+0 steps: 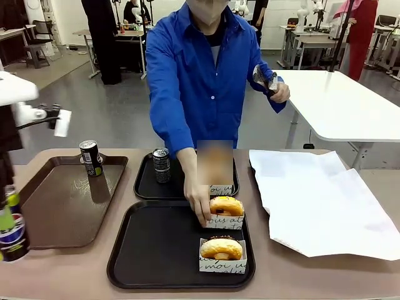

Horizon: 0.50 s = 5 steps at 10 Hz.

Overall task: Set up donuts and drinks on trays.
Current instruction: Pick up one Pepsi coke from the Handle tray and place it on the Flat Tray without a Pepsi coke.

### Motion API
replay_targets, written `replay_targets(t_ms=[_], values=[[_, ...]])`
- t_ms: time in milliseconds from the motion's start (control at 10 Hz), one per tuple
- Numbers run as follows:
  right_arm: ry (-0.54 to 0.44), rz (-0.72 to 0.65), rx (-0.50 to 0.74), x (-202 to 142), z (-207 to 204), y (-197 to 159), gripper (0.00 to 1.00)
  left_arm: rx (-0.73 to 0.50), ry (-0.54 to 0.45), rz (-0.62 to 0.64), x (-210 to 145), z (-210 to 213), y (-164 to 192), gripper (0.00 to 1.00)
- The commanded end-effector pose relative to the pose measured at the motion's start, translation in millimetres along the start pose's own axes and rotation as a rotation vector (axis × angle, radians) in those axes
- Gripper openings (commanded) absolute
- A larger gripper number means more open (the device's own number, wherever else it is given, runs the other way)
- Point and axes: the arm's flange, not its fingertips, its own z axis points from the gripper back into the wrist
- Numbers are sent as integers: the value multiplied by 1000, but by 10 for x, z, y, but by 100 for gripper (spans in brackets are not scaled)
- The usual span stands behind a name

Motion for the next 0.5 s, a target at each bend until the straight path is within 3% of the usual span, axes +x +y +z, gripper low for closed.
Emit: replay_targets(t_ms=[0, 100, 400], values=[[3, 7, 16, 1, 3, 0, 100, 51, -25, 50, 132, -31, 154, 59], [3, 7, 16, 1, 3, 0, 100, 0, 0, 0, 0, 0, 0, 59], [3, 7, 16, 1, 3, 0, 100, 0, 0, 0, 0, 0, 0, 59]])
